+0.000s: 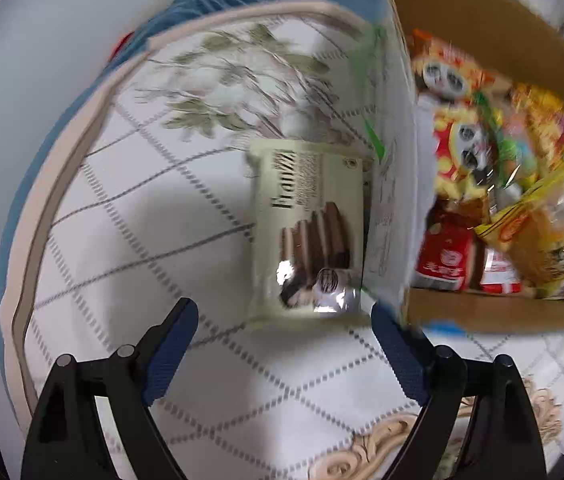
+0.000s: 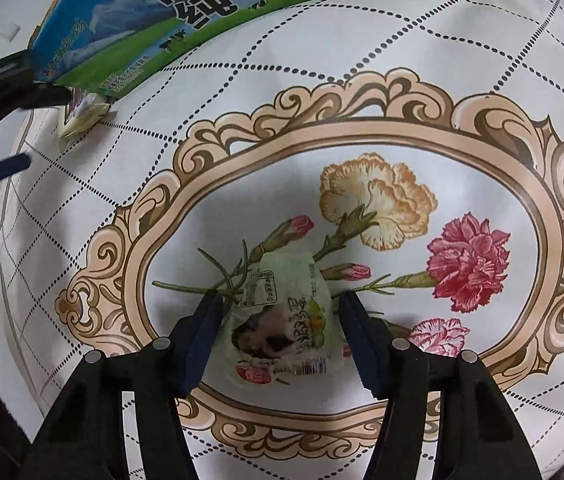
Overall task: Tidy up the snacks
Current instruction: 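Grasp the Franzzi cookie pack with left tool while right tool grasps the white snack pouch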
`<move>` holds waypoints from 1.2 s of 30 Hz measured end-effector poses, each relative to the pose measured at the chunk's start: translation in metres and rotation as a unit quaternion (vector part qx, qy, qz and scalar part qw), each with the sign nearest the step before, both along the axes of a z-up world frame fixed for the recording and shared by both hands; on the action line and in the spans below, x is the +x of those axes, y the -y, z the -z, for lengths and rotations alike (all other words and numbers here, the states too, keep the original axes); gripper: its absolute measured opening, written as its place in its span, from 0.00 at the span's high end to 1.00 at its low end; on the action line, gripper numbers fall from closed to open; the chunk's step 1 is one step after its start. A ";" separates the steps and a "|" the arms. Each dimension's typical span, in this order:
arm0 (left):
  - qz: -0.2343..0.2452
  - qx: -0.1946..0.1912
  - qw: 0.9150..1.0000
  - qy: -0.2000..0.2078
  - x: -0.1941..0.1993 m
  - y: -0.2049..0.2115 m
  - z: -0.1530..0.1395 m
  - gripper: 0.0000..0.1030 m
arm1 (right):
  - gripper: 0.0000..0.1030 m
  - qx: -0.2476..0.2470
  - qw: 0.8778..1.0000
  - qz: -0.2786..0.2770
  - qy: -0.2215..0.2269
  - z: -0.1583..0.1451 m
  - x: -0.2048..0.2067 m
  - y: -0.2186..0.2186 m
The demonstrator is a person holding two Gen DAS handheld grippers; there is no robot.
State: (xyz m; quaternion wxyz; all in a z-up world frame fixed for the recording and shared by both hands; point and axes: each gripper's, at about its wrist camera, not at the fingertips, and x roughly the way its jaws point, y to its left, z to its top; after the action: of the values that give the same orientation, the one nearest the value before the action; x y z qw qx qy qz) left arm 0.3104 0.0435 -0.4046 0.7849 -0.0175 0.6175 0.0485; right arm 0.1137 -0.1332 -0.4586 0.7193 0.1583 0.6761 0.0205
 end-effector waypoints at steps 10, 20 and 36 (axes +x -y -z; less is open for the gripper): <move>0.053 0.032 0.998 0.013 0.010 0.016 0.023 0.44 | 0.43 0.000 1.000 -0.007 -0.003 -0.007 0.020 0.005; 0.058 0.001 0.998 0.029 -0.073 0.010 0.002 0.45 | 0.43 0.004 0.999 -0.035 -0.008 -0.007 -0.010 0.011; 0.059 -0.010 0.997 -0.058 -0.280 0.027 0.003 0.39 | 0.42 -0.001 0.995 -0.088 -0.048 -0.008 -0.096 0.026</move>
State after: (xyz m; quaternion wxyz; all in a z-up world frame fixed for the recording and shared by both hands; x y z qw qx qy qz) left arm 0.0308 0.0167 -0.4077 0.7489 0.0140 0.6626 -0.0028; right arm 0.0173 -0.1590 -0.4506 0.6814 0.0985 0.7213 0.0756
